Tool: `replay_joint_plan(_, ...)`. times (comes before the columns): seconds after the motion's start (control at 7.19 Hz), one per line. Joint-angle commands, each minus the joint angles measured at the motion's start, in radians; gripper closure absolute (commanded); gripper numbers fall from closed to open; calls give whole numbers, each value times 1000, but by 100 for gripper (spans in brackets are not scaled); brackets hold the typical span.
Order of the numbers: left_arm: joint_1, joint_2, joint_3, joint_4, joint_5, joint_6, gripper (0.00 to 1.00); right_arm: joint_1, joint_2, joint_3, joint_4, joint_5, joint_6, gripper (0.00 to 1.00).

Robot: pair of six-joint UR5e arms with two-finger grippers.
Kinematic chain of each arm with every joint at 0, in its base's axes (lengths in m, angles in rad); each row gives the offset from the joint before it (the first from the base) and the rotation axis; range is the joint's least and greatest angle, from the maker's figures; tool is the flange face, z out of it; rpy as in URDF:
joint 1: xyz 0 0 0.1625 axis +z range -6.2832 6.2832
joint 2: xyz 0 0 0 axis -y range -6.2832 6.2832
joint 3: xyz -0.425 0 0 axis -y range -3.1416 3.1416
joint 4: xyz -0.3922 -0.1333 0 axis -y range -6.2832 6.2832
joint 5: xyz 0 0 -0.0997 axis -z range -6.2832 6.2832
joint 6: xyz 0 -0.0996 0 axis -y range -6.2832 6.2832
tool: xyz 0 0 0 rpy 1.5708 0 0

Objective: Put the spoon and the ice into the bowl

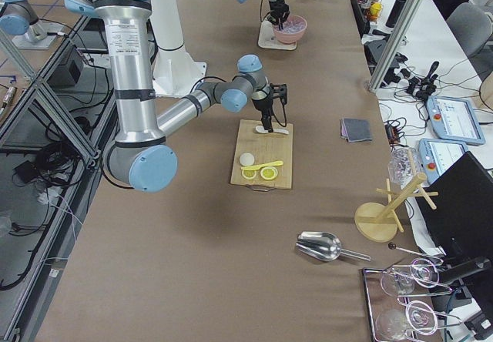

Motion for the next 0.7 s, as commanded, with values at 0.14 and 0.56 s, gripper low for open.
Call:
replay_joint_plan(0.14, -71, -4, -34, 40, -116, -11, 94, 0, 0, 0, 0, -1, 1, 0)
replay_joint_plan(0.56, -90, -44, -33, 130, -142, -177, 18, 0, 0, 2, 0, 1, 8, 0)
